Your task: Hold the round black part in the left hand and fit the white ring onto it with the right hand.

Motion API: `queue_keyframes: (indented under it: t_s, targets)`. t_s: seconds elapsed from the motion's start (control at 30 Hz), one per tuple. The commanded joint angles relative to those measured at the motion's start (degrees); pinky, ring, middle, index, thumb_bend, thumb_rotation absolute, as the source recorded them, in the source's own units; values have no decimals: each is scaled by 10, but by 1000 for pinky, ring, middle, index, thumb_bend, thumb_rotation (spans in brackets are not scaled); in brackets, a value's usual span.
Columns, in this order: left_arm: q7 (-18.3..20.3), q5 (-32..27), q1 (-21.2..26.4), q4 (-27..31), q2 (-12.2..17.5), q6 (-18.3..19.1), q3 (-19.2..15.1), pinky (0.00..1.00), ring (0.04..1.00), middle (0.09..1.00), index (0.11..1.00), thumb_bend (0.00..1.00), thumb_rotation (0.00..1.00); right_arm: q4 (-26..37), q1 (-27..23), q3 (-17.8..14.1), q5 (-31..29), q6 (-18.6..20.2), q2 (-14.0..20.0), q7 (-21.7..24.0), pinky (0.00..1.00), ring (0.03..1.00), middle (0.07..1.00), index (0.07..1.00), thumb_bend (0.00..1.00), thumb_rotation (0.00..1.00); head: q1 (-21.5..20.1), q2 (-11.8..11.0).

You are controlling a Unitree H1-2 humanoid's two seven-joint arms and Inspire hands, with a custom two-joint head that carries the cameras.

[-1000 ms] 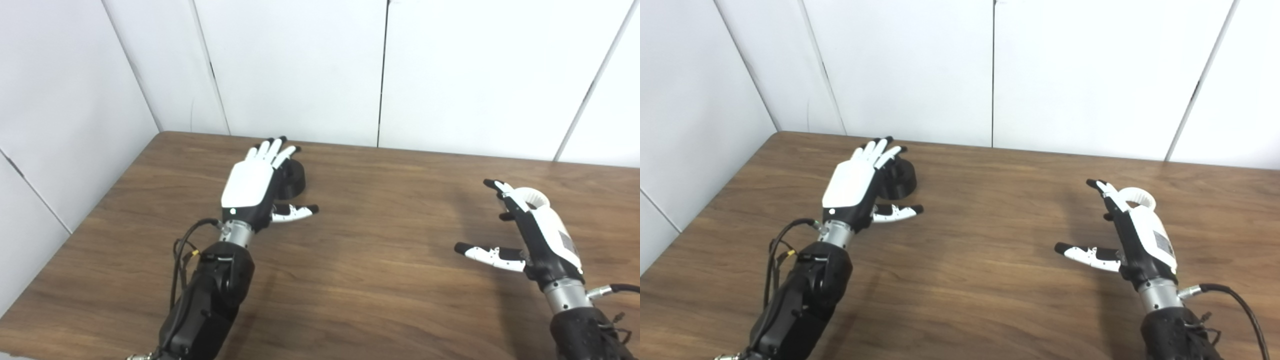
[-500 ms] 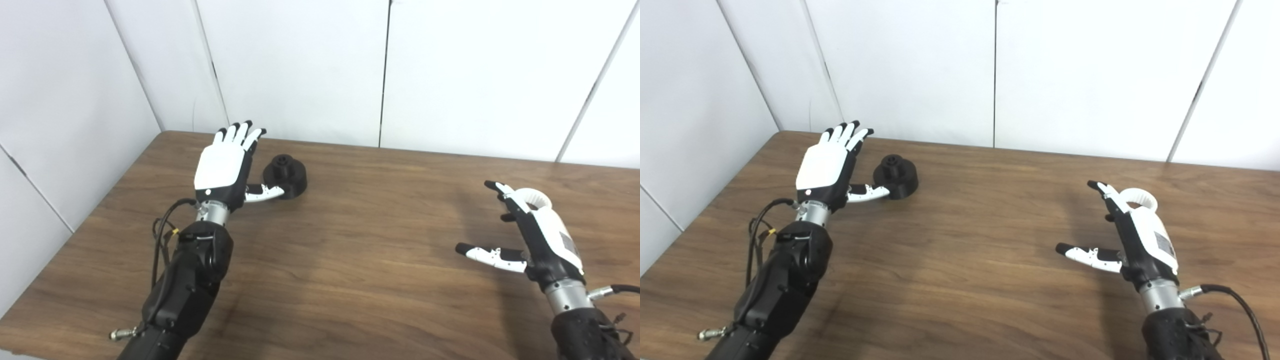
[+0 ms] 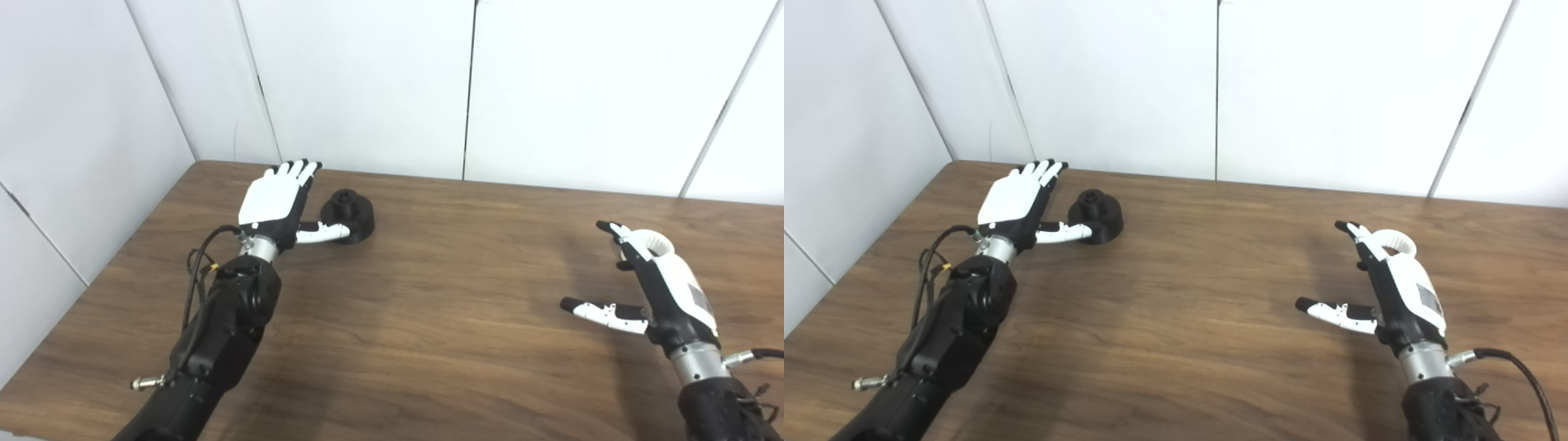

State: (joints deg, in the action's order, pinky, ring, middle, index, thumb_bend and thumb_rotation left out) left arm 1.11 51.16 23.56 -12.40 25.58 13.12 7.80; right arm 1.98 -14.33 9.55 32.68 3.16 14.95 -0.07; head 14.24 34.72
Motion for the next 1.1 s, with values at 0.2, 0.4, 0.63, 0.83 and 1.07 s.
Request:
queue_keyframes:
  t_s: [0.2,0.4,0.63,0.83,1.07]
  targets:
    - [-14,2,53,-29,22,-5,20,1000,1000,1000,834,1000,726,24,-20,-8,-1,-18,6,-8,739,908,951,916,785,384,0,3]
    - [-16,4,58,-50,23,1,31,1000,1000,1000,842,1000,740,28,-18,-11,-1,-15,9,-5,754,913,954,919,786,399,0,4]
    - [-16,10,65,-68,26,11,44,1000,1000,1000,867,1000,781,28,-16,-14,-1,-16,12,-5,734,898,948,917,794,397,3,5]
    - [-14,12,71,-79,26,28,52,1000,1000,1000,897,1000,795,26,-16,-16,-4,-20,16,-5,737,900,947,914,789,389,7,4]
    - [-24,15,78,-96,25,42,59,1000,1000,1000,950,1000,784,25,-16,-16,-10,-23,20,-2,736,897,950,914,786,389,9,4]
